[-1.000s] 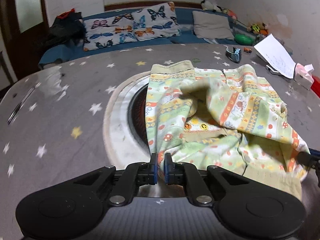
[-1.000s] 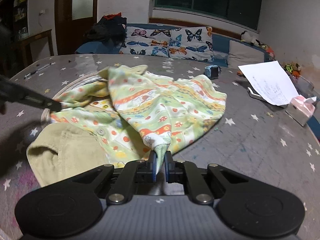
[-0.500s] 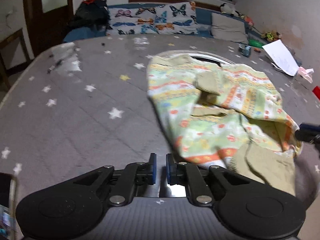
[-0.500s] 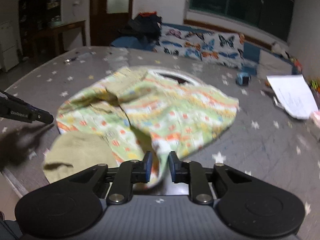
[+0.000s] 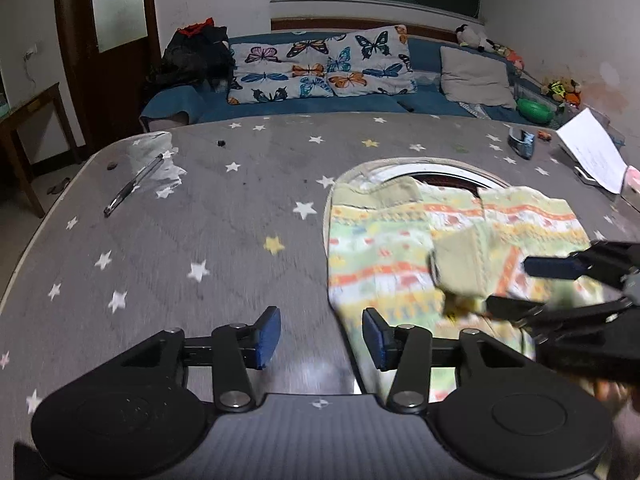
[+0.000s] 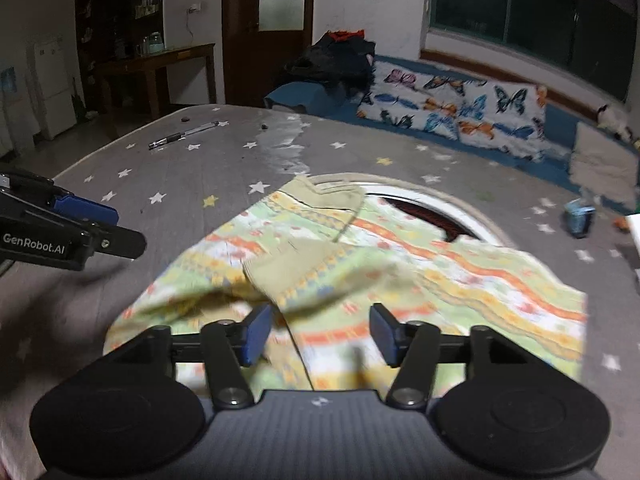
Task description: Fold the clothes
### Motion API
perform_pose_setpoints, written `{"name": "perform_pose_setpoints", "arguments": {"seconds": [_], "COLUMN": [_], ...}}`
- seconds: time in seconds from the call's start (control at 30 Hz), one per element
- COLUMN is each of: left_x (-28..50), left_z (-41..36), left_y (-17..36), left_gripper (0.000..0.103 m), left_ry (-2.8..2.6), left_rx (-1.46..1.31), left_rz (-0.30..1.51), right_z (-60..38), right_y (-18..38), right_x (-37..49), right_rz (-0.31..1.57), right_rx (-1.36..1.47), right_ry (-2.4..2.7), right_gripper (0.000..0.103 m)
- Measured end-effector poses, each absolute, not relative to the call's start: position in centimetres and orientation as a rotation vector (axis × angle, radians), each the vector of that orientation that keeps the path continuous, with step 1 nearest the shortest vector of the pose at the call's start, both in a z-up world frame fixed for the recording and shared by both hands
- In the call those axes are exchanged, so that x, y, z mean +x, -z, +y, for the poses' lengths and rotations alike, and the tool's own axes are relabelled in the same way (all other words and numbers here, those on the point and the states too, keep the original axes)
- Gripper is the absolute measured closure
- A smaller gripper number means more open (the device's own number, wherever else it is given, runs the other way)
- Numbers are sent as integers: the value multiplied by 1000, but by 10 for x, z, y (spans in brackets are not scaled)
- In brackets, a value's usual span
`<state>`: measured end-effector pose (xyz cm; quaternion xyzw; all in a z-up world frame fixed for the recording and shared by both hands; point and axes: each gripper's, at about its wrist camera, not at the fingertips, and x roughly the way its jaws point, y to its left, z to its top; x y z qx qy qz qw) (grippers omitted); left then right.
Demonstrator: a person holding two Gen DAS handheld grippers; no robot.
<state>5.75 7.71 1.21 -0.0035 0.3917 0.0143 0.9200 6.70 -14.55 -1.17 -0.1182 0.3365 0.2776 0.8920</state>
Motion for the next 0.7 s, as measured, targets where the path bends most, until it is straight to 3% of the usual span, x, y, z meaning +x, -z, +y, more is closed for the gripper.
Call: {"name": "perform_pose_setpoints", "arguments": {"seconds": [0.07, 0.13, 0.17, 0.2, 0.3, 0.5, 0.63, 0.7], "left_x": [72, 87, 94, 100, 120, 150, 153, 153], "left_z": [76, 76, 75, 73, 68, 53, 44, 39], "left_y": [-9, -6, -4, -2, 4, 17, 26, 30], "left_gripper": [51, 51, 51, 51, 46, 20, 20, 22], "left_ry": [-33, -36, -38, -40, -44, -63, -47, -40], "left_rx": [-5, -2, -1, 0, 8, 36, 66, 91], "left_rz": [816, 828, 834, 839, 838, 858, 857, 857], "right_z": [-133, -126, -126, -129, -146, -204, -244, -253], "right_y": [22, 30, 35, 36, 28, -1, -18, -23], "right_x": [82, 91, 96, 99, 97, 92, 90, 89], "right_rz": [721, 738, 751, 755, 716, 644, 636, 654], "right_rx": [-243, -250, -251, -244, -247, -255, -212, -161], "right_ry": [-581, -581, -579, -567, -506, -344, -281, -311], "right_gripper": [46, 59, 84, 94, 100, 100, 100, 88]}}
